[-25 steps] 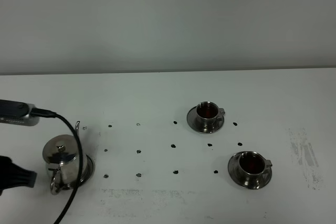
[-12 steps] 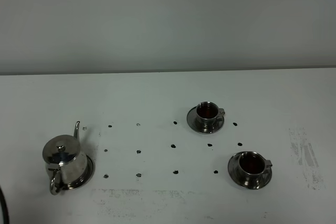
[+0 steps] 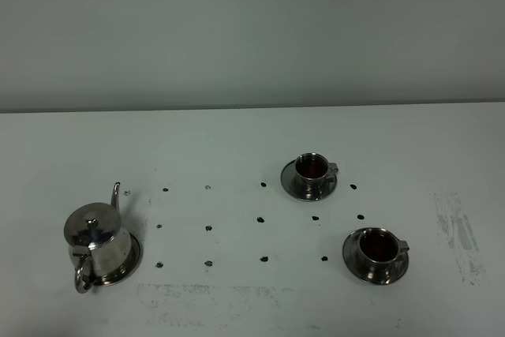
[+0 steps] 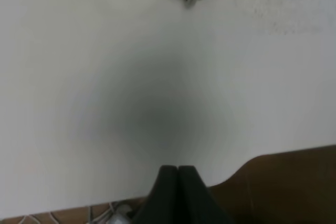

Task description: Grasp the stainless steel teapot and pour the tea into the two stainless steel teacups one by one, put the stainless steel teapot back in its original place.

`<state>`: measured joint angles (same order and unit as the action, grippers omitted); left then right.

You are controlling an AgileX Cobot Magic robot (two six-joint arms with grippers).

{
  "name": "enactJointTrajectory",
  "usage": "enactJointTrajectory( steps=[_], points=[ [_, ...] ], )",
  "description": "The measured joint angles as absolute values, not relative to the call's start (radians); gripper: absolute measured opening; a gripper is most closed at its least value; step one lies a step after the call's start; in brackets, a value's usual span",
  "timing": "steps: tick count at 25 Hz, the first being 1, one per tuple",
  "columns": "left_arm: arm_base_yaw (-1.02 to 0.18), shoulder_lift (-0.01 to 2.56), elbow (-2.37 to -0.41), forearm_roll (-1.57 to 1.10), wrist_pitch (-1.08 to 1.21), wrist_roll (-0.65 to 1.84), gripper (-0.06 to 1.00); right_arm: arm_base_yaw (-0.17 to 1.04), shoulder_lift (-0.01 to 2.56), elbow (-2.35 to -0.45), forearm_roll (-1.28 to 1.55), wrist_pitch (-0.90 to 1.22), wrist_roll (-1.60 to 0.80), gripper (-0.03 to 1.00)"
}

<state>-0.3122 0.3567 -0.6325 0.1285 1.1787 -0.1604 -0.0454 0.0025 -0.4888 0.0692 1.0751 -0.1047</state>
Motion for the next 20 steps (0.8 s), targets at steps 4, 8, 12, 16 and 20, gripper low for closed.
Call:
enactJointTrajectory(
  steps=[4, 8, 12, 16, 20],
  points=[
    [-0.312, 0.322, -0.602, 0.138, 1.179, -0.183, 0.01, -0.045, 0.002, -0.489, 0.069, 1.075, -0.105, 0.43],
    [-0.312, 0.298, -0.572, 0.143, 1.179, -0.198, 0.01, -0.045, 0.002, -0.489, 0.069, 1.075, -0.105, 0.43],
    [-0.312, 0.287, -0.569, 0.143, 1.179, -0.217, 0.01, -0.045, 0.002, -0.489, 0.069, 1.075, -0.105, 0.43],
    [-0.312, 0.286, -0.569, 0.143, 1.179, -0.223, 0.03, -0.045, 0.002, -0.489, 0.069, 1.075, -0.105, 0.43],
    [-0.312, 0.283, -0.569, 0.144, 1.179, -0.232, 0.13, -0.045, 0.002, -0.489, 0.069, 1.075, -0.105, 0.43]
  ],
)
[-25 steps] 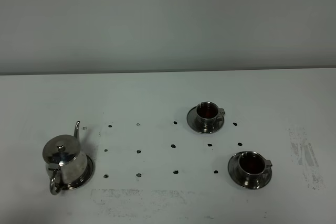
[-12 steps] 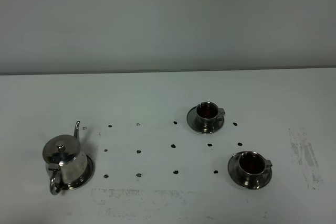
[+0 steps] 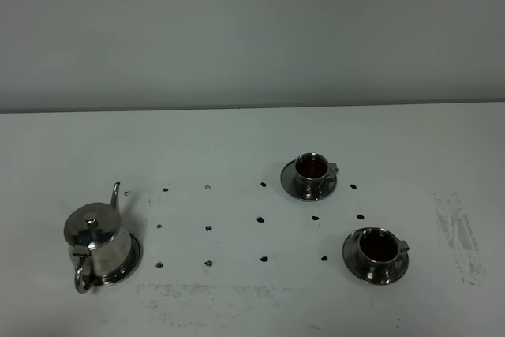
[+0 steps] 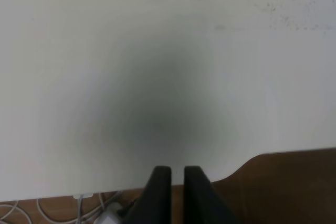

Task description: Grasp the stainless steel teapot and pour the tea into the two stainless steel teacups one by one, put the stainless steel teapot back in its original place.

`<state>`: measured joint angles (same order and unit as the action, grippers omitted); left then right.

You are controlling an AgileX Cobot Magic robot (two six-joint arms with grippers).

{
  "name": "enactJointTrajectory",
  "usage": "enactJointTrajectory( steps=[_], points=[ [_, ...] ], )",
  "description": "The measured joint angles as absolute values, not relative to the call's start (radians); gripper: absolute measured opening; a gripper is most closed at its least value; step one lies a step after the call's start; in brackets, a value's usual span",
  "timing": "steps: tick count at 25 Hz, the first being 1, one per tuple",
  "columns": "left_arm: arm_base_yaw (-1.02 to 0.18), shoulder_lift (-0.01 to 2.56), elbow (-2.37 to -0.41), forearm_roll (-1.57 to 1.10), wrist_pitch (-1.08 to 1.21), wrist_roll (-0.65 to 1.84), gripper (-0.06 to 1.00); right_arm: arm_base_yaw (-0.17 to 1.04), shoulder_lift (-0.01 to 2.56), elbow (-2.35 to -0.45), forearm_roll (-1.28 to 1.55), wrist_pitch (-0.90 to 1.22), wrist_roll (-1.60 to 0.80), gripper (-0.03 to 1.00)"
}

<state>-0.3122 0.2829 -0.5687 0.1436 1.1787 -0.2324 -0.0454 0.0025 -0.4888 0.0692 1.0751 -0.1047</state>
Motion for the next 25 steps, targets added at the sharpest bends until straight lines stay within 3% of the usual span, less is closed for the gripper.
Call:
enactJointTrajectory(
  steps=[4, 7, 17, 25],
  points=[
    [-0.312, 0.256, -0.569, 0.144, 1.179, -0.240, 0.29, -0.045, 0.002, -0.489, 0.069, 1.075, -0.105, 0.43],
    [-0.304, 0.234, -0.569, 0.144, 1.179, -0.248, 0.34, -0.045, 0.002, -0.489, 0.069, 1.075, -0.105, 0.43],
    [-0.043, 0.149, -0.569, 0.093, 1.179, -0.103, 0.36, -0.045, 0.002, -0.489, 0.069, 1.075, -0.105, 0.43],
    [0.023, 0.091, -0.553, 0.000, 1.179, -0.008, 0.36, -0.045, 0.002, -0.489, 0.069, 1.075, -0.105, 0.43]
  ],
)
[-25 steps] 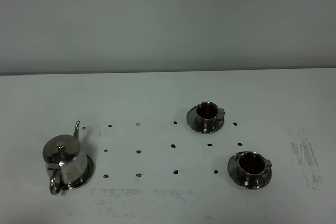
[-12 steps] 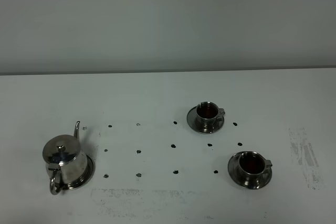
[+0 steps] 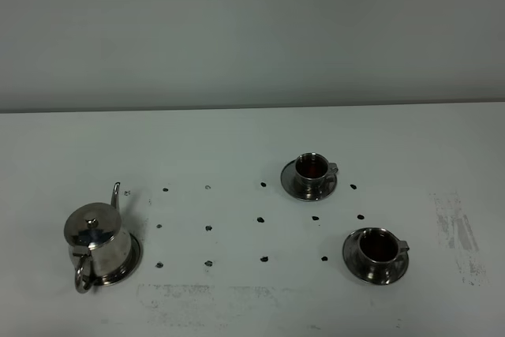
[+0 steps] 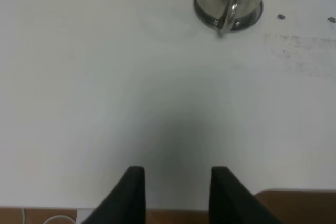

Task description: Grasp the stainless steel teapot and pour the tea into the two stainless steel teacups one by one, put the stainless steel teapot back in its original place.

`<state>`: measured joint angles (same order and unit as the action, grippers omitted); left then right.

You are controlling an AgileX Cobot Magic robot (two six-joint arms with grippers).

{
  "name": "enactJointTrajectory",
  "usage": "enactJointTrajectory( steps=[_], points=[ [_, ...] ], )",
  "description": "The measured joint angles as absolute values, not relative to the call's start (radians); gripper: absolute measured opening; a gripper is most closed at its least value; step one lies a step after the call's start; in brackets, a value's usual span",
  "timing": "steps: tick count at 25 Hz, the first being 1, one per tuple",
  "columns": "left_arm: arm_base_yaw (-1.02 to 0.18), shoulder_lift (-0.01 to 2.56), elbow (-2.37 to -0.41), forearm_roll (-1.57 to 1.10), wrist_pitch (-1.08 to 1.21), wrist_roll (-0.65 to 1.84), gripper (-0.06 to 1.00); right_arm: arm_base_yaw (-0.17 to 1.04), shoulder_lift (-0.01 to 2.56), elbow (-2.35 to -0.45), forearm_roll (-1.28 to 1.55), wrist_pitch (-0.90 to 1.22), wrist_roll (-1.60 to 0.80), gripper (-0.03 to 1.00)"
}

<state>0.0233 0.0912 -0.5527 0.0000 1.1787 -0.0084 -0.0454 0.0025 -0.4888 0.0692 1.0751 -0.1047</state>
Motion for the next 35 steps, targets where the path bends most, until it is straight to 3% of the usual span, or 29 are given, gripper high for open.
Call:
enactJointTrajectory(
  steps=[12, 35],
  points=[
    [0.023, 0.054, -0.508, -0.064, 1.064, 0.021, 0.36, -0.045, 0.002, -0.489, 0.069, 1.075, -0.105, 0.43],
    [0.023, -0.004, -0.503, -0.064, 1.050, 0.021, 0.36, -0.045, 0.002, -0.489, 0.069, 1.075, -0.105, 0.43]
  ],
)
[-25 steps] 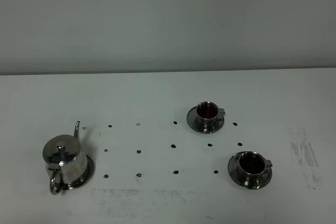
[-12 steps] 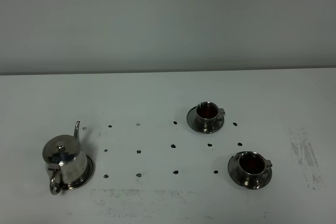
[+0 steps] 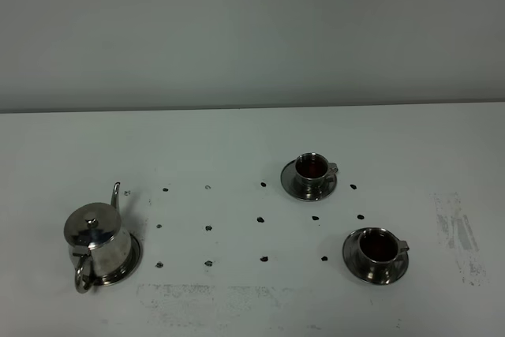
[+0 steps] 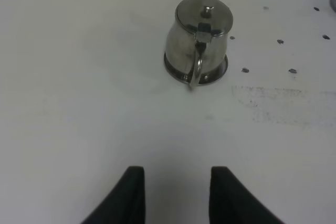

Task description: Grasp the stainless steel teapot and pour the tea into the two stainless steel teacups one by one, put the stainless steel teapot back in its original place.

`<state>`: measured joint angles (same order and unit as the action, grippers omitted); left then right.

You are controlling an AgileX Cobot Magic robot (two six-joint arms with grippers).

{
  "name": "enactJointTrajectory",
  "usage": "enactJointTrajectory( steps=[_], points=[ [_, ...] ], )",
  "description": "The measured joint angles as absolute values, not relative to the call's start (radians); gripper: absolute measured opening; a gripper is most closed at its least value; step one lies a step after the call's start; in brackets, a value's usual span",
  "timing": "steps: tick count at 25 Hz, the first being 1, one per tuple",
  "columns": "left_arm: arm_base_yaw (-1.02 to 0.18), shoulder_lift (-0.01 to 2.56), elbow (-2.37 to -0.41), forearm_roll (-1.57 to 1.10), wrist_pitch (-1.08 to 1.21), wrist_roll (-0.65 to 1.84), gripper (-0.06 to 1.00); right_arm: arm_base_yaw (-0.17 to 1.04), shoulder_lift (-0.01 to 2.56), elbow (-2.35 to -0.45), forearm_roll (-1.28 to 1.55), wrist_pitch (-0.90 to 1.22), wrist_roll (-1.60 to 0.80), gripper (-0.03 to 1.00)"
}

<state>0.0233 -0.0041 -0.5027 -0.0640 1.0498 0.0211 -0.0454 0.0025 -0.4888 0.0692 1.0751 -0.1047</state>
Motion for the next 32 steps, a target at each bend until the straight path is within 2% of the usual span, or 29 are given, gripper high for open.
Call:
enactJointTrajectory(
  steps=[32],
  points=[
    [0.023, -0.001, -0.503, -0.064, 1.050, 0.021, 0.36, -0.045, 0.002, -0.489, 0.069, 1.075, -0.105, 0.43]
  ],
)
